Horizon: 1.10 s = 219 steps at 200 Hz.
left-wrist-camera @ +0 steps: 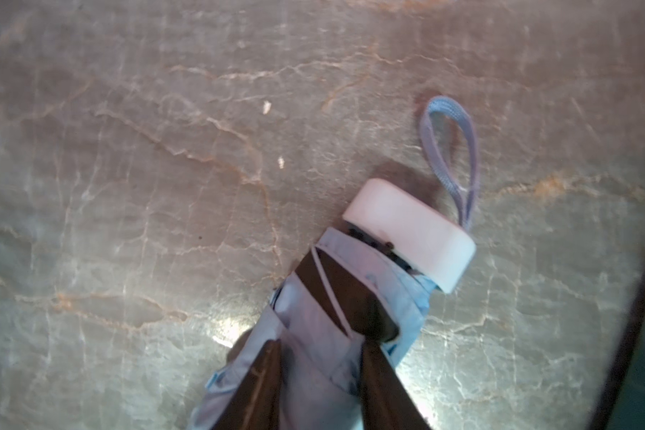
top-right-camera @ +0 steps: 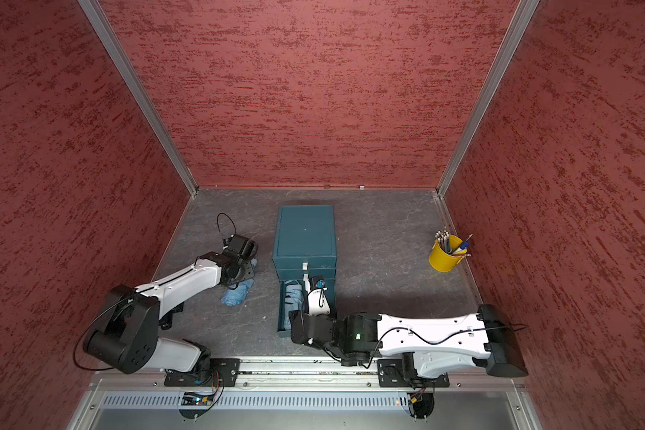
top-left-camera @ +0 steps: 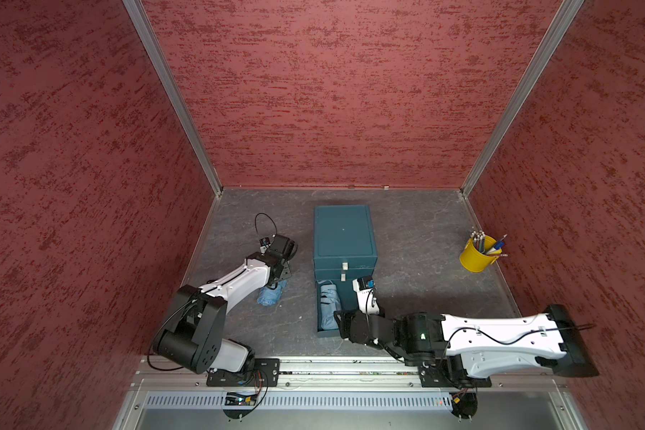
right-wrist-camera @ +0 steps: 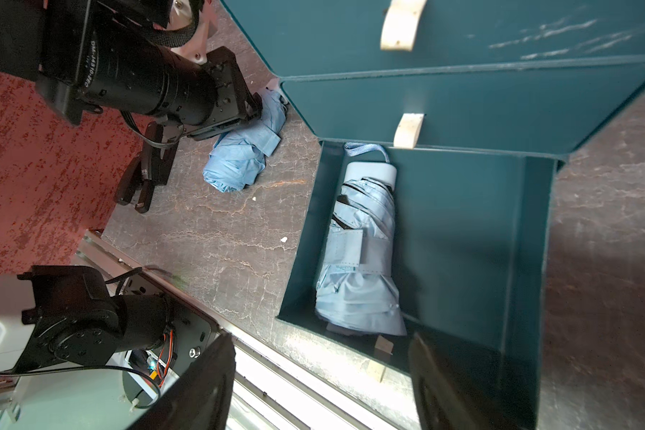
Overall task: Place the umbrella in the drawer by color
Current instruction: Pick up the umbrella from the center of the board.
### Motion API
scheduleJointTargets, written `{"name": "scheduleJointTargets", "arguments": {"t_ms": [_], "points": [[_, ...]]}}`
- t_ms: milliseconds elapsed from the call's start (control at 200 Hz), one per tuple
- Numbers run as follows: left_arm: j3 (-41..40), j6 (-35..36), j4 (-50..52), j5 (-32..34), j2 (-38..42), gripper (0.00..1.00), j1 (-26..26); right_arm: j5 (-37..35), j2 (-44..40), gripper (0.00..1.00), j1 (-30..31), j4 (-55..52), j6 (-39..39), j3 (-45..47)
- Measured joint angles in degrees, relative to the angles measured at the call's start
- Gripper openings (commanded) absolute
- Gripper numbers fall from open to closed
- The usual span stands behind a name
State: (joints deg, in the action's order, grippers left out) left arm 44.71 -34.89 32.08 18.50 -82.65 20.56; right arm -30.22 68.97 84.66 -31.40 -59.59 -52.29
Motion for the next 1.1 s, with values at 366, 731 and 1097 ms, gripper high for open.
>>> {"name": "scheduleJointTargets", "arguments": {"t_ms": [366, 731, 1097], "points": [[-0.81, -1.86, -1.7, 0.39, 1.42, 0.0, 0.13, 0.55, -0.42, 0.76, -0.02, 0.0, 1.11, 0.09], [-5.86, -12.28, -0.46, -14.38, 35.08, 0.0, -3.5, 13.0, -2.49, 0.89, -3.91, 7.37, 8.48, -2.36], [-13.51, -38.03, -11.13, -37.66, 56.06, 0.0, -8.76, 29.31, 2.95, 0.98, -11.82, 23.41, 11.96, -7.93]]}}
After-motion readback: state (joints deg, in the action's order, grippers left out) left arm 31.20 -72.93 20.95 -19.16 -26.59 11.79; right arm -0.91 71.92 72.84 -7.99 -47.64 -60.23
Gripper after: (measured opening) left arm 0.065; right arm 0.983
